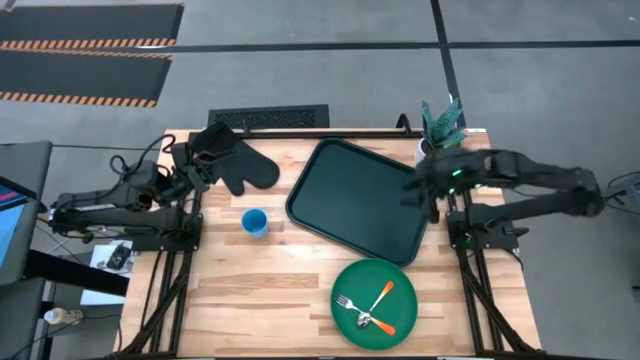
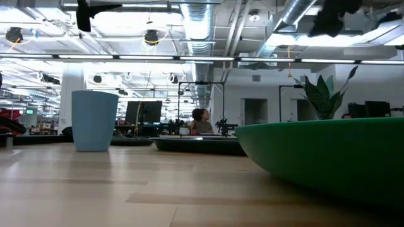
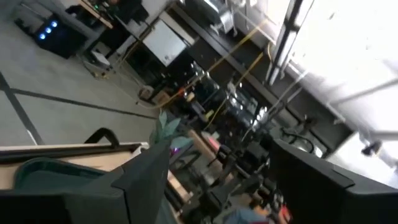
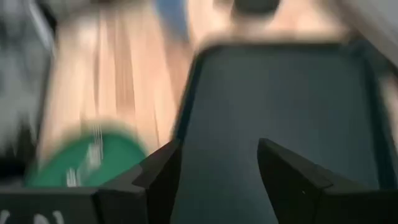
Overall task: Pick and place plate/cup/fork/spoon on tray
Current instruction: Put the orange spoon on the bottom left of the black serving tray
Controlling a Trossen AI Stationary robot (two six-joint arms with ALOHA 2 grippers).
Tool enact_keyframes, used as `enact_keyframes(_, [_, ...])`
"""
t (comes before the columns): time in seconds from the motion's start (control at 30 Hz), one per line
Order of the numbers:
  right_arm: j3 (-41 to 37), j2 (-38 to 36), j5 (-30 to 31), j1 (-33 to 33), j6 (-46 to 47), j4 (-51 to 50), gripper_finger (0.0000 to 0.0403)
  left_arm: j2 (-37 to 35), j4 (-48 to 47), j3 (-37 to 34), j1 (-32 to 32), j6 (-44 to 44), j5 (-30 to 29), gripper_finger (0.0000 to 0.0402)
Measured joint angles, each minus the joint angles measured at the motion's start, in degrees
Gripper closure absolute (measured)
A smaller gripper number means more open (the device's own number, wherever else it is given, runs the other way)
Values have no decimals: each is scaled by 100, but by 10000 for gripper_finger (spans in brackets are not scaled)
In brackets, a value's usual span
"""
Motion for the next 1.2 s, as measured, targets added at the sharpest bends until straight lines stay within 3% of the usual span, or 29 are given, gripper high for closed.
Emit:
enact_keyframes(0.17, [357,1093,-172,1196,-711,-733,159,33,-100,102,0,225,165,136])
enact_keyframes(0.33, [387,1872,-192,2279,-1384,-486,159,6,-114,102,0,476,169,136])
enact_keyframes(0.57, [387,2897,-156,3166,-1515,309,159,4,-294,102,0,580,164,136])
enact_keyframes(1.0, [387,4601,-149,3867,-1476,2427,159,2,-624,102,0,658,160,136])
enact_keyframes(1.2, [472,5308,-149,3889,-939,2545,159,4,-973,102,0,683,159,136])
